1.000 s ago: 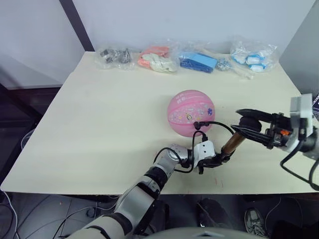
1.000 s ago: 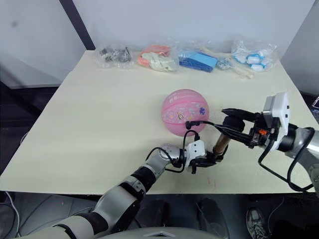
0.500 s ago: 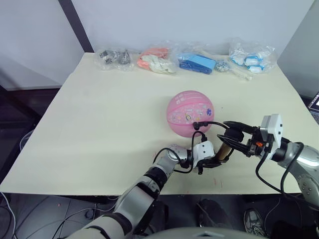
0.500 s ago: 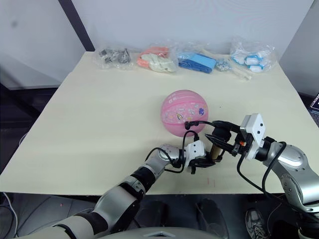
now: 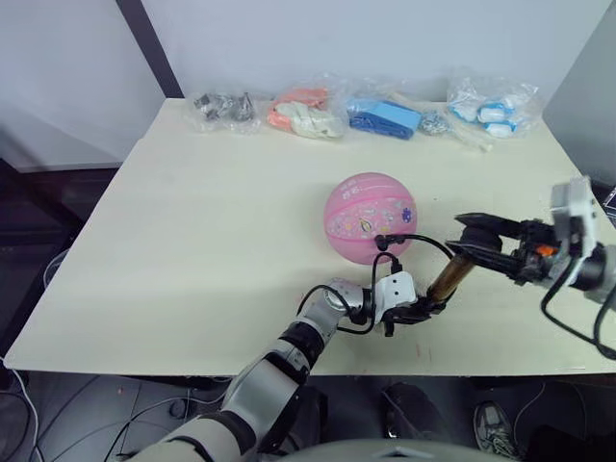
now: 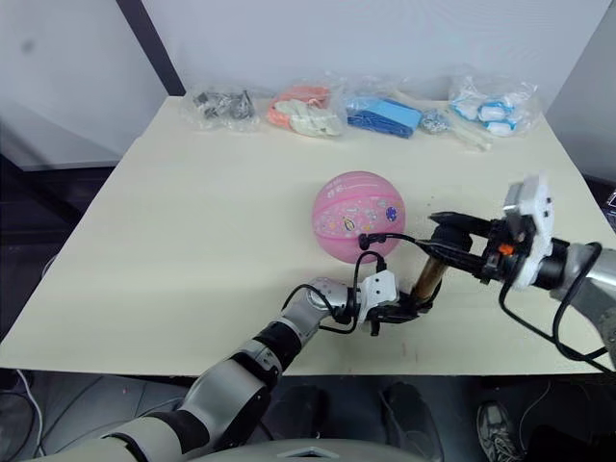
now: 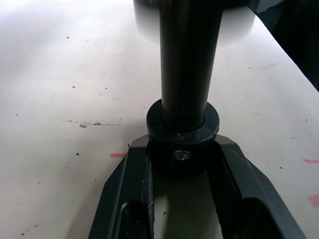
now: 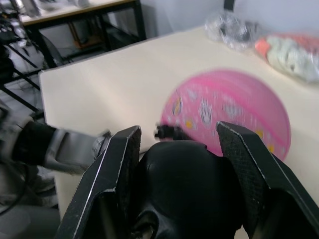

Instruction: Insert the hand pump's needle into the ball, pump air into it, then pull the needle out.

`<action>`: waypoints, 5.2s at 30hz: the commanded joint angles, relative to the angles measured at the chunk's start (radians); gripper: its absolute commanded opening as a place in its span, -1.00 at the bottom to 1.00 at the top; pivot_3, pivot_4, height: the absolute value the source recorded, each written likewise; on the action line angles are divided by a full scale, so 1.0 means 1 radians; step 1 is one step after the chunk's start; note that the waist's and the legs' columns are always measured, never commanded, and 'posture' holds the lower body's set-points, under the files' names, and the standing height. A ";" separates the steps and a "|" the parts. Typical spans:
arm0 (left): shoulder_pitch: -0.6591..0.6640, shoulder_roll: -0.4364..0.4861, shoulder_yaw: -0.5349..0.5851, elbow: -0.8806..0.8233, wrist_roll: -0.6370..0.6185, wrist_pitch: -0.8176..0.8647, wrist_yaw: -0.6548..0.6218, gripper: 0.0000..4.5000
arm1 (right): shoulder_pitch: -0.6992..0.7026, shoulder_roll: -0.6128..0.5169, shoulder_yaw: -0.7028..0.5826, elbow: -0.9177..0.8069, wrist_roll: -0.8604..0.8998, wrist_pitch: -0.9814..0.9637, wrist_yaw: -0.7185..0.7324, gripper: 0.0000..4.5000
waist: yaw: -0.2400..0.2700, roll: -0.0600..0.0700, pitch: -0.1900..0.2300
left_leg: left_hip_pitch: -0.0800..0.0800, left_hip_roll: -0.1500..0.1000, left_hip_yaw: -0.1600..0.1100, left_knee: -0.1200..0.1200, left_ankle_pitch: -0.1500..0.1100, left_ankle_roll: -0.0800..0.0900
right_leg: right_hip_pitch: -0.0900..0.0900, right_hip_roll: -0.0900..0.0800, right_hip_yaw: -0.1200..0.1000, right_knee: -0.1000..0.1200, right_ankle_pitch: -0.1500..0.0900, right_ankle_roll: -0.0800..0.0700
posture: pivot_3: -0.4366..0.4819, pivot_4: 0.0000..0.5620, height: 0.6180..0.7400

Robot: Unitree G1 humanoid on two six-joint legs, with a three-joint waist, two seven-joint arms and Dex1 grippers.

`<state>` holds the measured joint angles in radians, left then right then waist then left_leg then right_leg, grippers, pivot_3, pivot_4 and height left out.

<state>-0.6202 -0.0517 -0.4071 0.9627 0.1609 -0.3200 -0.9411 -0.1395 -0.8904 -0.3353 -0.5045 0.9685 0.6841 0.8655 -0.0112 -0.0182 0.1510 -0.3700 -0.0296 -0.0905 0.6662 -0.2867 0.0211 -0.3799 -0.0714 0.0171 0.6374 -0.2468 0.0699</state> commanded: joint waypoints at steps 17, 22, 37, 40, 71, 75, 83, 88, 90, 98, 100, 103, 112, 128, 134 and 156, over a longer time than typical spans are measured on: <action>0.043 0.035 -0.016 0.035 0.032 0.073 -0.003 -0.52 | -0.179 -0.164 -0.151 -0.003 0.280 0.155 -0.030 -0.10 | 0.001 0.001 0.001 | -0.008 0.000 0.000 0.002 0.000 0.000 | -0.007 0.000 0.000 0.000 0.000 0.000 | -0.05 -0.47 0.94; 0.044 0.037 -0.014 0.033 0.030 0.078 -0.003 -0.52 | -0.084 -0.127 -0.082 -0.038 0.164 0.098 -0.004 -0.10 | 0.001 0.001 0.001 | -0.008 0.000 0.000 0.002 0.000 0.000 | -0.007 0.000 0.000 0.000 0.000 0.000 | -0.05 -0.47 0.94; 0.037 0.041 -0.018 0.063 0.036 0.060 0.010 -0.52 | 0.112 0.083 0.198 0.020 -0.214 -0.172 0.029 -0.10 | -0.002 -0.005 -0.004 | 0.002 0.001 0.001 0.001 0.000 0.000 | 0.001 0.001 0.000 0.000 0.000 0.000 | -0.05 -0.47 0.94; 0.038 0.042 -0.018 0.064 0.037 0.058 0.011 -0.52 | 0.122 0.126 0.230 0.048 -0.260 -0.206 0.025 -0.10 | -0.003 -0.006 -0.005 | 0.004 0.001 0.001 0.000 0.000 0.000 | 0.002 0.001 0.000 0.000 0.000 0.001 | -0.05 -0.47 0.94; 0.027 0.030 -0.016 0.072 0.031 0.063 0.010 -0.52 | -0.101 -0.086 -0.111 -0.043 0.138 0.046 0.009 -0.10 | 0.000 0.000 0.002 | 0.000 0.000 0.001 0.001 0.000 0.000 | 0.000 0.000 0.000 0.000 0.000 0.000 | -0.05 -0.47 0.94; 0.024 0.027 -0.015 0.075 0.031 0.063 0.013 -0.52 | -0.160 -0.129 -0.146 -0.019 0.205 0.090 -0.008 -0.10 | 0.000 0.000 0.002 | -0.001 0.000 0.000 0.001 0.000 0.000 | 0.000 0.000 0.000 0.000 0.000 0.000 | -0.05 -0.47 0.94; 0.024 0.026 -0.015 0.077 0.030 0.061 0.016 -0.52 | -0.294 -0.197 -0.171 0.040 0.317 0.160 -0.050 -0.10 | 0.003 0.001 0.003 | -0.007 0.000 0.000 0.003 0.000 0.000 | -0.006 -0.001 0.000 0.000 0.000 0.000 | -0.05 -0.47 0.94; 0.026 0.024 -0.015 0.078 0.030 0.060 0.017 -0.52 | -0.247 -0.178 -0.146 0.018 0.280 0.167 -0.036 -0.10 | 0.008 0.001 0.003 | -0.011 -0.001 0.001 0.003 0.000 0.000 | -0.010 -0.002 0.001 0.001 0.001 0.000 | -0.05 -0.47 0.94; 0.027 0.024 -0.015 0.078 0.031 0.060 0.017 -0.52 | -0.195 -0.155 -0.122 -0.005 0.239 0.154 -0.027 -0.10 | 0.009 0.001 0.003 | -0.011 0.000 0.001 0.003 0.000 0.000 | -0.010 -0.001 0.001 0.001 0.001 0.000 | -0.05 -0.47 0.94; 0.030 0.025 -0.016 0.075 0.031 0.057 0.022 -0.52 | -0.018 -0.017 -0.003 -0.066 0.049 0.014 -0.021 -0.10 | 0.006 -0.002 -0.002 | -0.008 0.000 0.001 0.003 0.000 0.000 | -0.008 0.000 0.001 0.002 0.001 0.000 | -0.05 -0.47 0.94; 0.032 0.026 -0.017 0.074 0.031 0.057 0.021 -0.52 | 0.021 0.013 0.041 -0.073 0.007 -0.018 -0.009 -0.10 | 0.003 -0.002 -0.003 | -0.006 0.000 0.001 0.003 0.000 0.000 | -0.007 0.000 0.001 0.002 0.000 0.000 | -0.05 -0.47 0.94; 0.033 0.028 -0.017 0.068 0.030 0.058 0.017 -0.52 | 0.070 0.042 0.096 -0.068 -0.061 -0.059 0.002 -0.10 | 0.002 -0.003 -0.004 | -0.005 0.000 0.001 0.003 0.000 0.000 | -0.006 0.000 0.000 0.002 0.000 0.000 | -0.05 -0.47 0.94; 0.032 0.034 -0.014 0.043 0.027 0.068 0.003 -0.52 | 0.154 0.138 0.256 0.043 -0.314 -0.247 0.012 -0.10 | -0.003 -0.007 -0.006 | 0.004 0.000 0.001 0.001 0.000 0.000 | 0.002 0.001 0.001 0.001 -0.002 0.003 | -0.05 -0.47 0.94; 0.025 0.029 -0.007 0.063 0.021 0.068 -0.004 -0.52 | 0.175 0.212 0.322 0.127 -0.448 -0.362 0.003 -0.10 | -0.003 -0.008 -0.007 | 0.006 0.001 0.001 0.000 0.000 0.000 | 0.002 0.001 0.001 0.001 -0.001 0.002 | -0.05 -0.47 0.94; 0.027 0.032 -0.004 0.062 0.017 0.054 -0.010 -0.52 | 0.167 0.213 0.296 0.110 -0.426 -0.353 -0.006 -0.10 | -0.003 -0.008 -0.007 | 0.006 0.001 0.001 0.000 0.000 0.000 | 0.002 0.001 0.001 0.001 -0.001 0.002 | -0.05 -0.47 0.94; 0.026 0.052 0.018 0.012 -0.003 0.010 -0.007 1.00 | 0.115 0.199 0.238 0.081 -0.384 -0.304 0.002 -0.10 | -0.003 -0.004 -0.002 | 0.004 0.000 0.002 0.000 0.000 0.000 | 0.002 0.000 0.001 0.001 0.000 0.001 | -0.05 -0.47 0.94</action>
<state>-0.6126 -0.0353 -0.4025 0.9511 0.1422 -0.3345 -0.9830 -0.0323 -0.6793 -0.0940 -0.4221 0.5869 0.3614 0.8641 -0.0139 -0.0221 0.1491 -0.3657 -0.0295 -0.0890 0.6661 -0.2868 0.0210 -0.3782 -0.0711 0.0185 0.6384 -0.2469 0.0705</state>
